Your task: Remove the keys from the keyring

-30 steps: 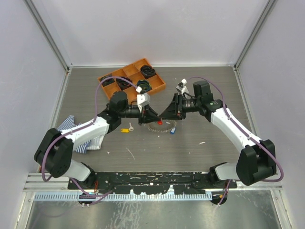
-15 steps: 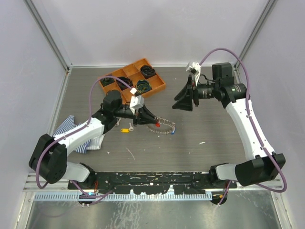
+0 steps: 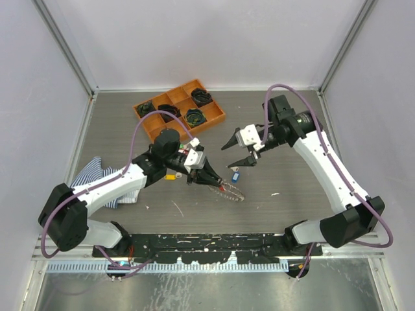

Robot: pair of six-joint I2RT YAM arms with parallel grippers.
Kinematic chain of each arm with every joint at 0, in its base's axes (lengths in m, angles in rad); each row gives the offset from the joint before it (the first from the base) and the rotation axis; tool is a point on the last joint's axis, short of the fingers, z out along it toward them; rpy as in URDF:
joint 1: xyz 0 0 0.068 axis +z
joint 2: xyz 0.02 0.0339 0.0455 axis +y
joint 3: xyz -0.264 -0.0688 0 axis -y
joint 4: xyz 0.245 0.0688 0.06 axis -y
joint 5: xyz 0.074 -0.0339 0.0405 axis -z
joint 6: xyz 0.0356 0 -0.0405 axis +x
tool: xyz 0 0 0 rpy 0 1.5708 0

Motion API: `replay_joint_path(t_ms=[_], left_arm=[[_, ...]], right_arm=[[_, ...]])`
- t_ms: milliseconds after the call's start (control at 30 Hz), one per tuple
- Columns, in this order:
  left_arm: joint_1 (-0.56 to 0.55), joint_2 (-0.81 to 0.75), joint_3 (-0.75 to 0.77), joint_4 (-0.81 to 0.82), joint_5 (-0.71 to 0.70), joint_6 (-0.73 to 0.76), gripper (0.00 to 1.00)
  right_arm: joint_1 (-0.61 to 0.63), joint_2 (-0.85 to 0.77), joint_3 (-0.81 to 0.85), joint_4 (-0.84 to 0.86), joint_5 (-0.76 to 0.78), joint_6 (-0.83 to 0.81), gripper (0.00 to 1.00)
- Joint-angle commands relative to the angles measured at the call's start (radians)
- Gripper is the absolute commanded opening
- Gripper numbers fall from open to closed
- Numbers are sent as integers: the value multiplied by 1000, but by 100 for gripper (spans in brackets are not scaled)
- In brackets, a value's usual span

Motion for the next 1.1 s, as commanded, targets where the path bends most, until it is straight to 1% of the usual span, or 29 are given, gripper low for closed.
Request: replay_joint_path(t_ms=[0,133,300,433,700,1067], left_arm=[[-2,-35,59,-4,74,55,0],[-3,-35,61,-3,95,55,0],[-2,-24,71,0,127,49,0],[-2,-12,85,3,145,40,0],[-2,0,94,5,170,25,0],[-2,20,105,0,195,14,0]], right_arm=[[63,-4,-16,-103,34,-235,56],[94,-7,-20,-187,63,-340,45],[127,-10,-20,-236,99,-405,41],[169,-1,-24,-236,117,-408,35],[203,12,-5,-235,114,-399,32],[241,21,15,-250,109,-392,24]])
